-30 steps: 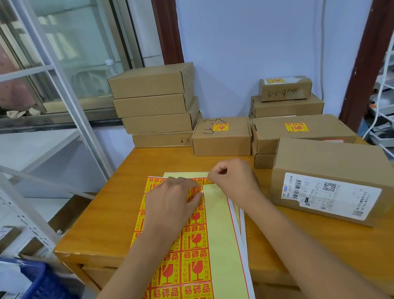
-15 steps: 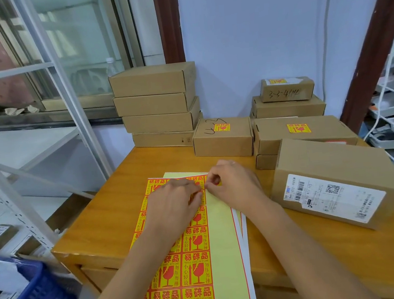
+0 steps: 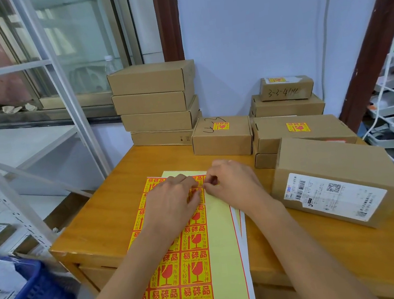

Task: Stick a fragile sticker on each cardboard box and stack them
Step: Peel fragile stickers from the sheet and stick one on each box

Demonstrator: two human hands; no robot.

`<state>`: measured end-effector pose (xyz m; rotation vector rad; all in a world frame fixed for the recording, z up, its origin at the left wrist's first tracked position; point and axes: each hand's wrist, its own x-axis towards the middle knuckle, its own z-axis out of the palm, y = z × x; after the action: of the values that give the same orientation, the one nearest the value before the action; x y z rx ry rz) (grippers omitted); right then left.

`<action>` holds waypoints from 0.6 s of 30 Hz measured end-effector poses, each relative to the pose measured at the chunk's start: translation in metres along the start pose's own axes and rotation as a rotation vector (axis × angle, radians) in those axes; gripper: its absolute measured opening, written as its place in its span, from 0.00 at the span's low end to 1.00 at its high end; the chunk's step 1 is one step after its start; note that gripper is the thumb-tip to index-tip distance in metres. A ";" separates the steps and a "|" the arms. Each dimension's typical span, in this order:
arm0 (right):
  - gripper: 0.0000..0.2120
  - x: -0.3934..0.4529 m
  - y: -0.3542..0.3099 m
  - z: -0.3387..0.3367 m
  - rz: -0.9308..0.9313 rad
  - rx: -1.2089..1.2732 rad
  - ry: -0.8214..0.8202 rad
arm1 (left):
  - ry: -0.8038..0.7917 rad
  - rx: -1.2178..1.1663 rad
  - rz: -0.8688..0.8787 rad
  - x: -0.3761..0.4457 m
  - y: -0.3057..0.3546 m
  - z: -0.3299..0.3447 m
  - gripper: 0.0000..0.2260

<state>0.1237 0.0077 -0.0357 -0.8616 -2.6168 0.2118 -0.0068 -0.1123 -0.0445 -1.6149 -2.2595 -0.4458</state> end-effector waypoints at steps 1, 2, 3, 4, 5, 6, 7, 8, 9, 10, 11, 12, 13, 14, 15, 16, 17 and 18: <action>0.08 0.000 -0.001 0.000 0.012 0.013 0.003 | -0.004 0.000 -0.002 0.000 0.000 0.000 0.13; 0.08 0.001 -0.001 -0.001 0.027 0.032 0.006 | -0.009 0.001 -0.005 0.000 0.000 0.000 0.13; 0.07 0.001 -0.002 -0.001 0.046 0.054 0.010 | -0.013 0.006 -0.006 0.000 -0.001 0.000 0.14; 0.07 0.002 -0.002 -0.001 0.068 0.076 0.014 | -0.014 0.011 -0.005 0.000 0.000 0.000 0.14; 0.07 0.003 -0.002 -0.001 0.092 0.096 0.019 | -0.016 0.012 -0.004 0.000 0.000 -0.001 0.14; 0.08 0.003 -0.001 0.000 0.114 0.111 0.024 | -0.016 0.009 -0.003 0.000 0.001 -0.001 0.14; 0.08 0.004 0.000 0.002 0.134 0.120 0.034 | -0.016 0.003 -0.002 0.000 0.001 -0.002 0.14; 0.09 0.005 0.001 0.003 0.155 0.125 0.055 | -0.014 -0.002 0.002 0.000 0.001 -0.002 0.14; 0.09 0.006 0.001 0.004 0.176 0.133 0.094 | -0.012 -0.005 0.004 0.000 0.001 -0.002 0.14; 0.09 0.006 0.002 0.004 0.200 0.157 0.153 | -0.009 -0.007 0.003 0.000 0.001 -0.002 0.14; 0.09 0.007 0.002 0.003 0.222 0.202 0.228 | -0.007 -0.012 0.001 0.000 0.000 -0.002 0.14; 0.09 0.007 0.001 0.003 0.239 0.267 0.309 | -0.002 -0.017 0.000 -0.001 0.000 -0.001 0.14; 0.09 0.006 0.000 0.002 0.248 0.341 0.385 | -0.004 -0.018 -0.001 -0.001 0.000 0.000 0.13; 0.08 0.005 -0.001 0.001 0.242 0.408 0.452 | -0.005 -0.015 0.005 -0.001 -0.001 0.000 0.13; 0.08 0.003 -0.002 0.000 0.228 0.463 0.507 | -0.006 -0.014 0.014 -0.001 -0.002 0.000 0.13; 0.07 0.001 -0.004 -0.001 0.211 0.511 0.556 | -0.002 -0.015 0.025 -0.001 -0.002 0.000 0.13; 0.07 0.000 -0.005 -0.003 0.197 0.560 0.597 | -0.003 -0.011 0.030 0.000 -0.003 0.000 0.12; 0.08 -0.003 -0.007 -0.005 0.184 0.611 0.627 | -0.010 -0.002 0.032 -0.001 -0.003 -0.001 0.12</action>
<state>0.1241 0.0005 -0.0303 -0.7768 -1.7435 0.6348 -0.0089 -0.1140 -0.0443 -1.6553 -2.2380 -0.4332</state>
